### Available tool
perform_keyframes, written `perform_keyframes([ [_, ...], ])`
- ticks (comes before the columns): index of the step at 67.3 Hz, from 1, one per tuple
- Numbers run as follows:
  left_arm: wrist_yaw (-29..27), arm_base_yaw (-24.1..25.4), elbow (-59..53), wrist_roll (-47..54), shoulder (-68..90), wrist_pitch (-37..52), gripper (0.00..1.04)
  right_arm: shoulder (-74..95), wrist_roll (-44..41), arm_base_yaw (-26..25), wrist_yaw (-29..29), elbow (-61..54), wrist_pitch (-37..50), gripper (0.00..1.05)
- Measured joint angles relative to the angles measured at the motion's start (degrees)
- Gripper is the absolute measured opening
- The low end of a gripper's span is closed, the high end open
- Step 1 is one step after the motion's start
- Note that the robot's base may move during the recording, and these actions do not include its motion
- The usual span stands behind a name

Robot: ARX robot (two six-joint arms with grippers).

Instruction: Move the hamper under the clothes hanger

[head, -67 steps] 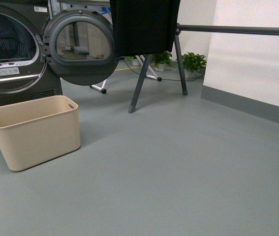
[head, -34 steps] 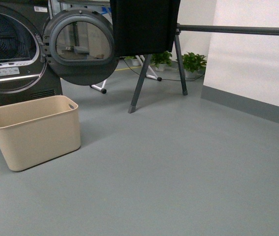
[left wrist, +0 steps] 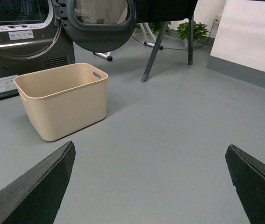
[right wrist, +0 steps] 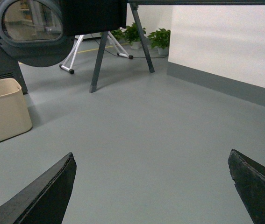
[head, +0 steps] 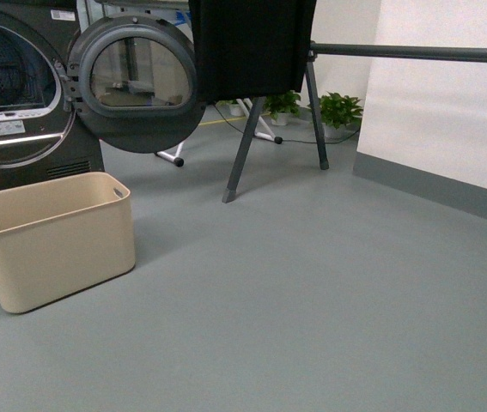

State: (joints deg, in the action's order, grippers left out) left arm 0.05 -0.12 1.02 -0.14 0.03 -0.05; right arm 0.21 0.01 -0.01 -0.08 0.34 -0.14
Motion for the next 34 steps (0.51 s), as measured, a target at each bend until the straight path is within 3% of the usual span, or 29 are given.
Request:
perform_keyframes([
  [34, -0.02, 0.00, 0.00, 0.02, 0.02, -0.02, 0.98, 0.00, 0.00, 0.00, 0.02, 0.00, -0.04, 0.97],
])
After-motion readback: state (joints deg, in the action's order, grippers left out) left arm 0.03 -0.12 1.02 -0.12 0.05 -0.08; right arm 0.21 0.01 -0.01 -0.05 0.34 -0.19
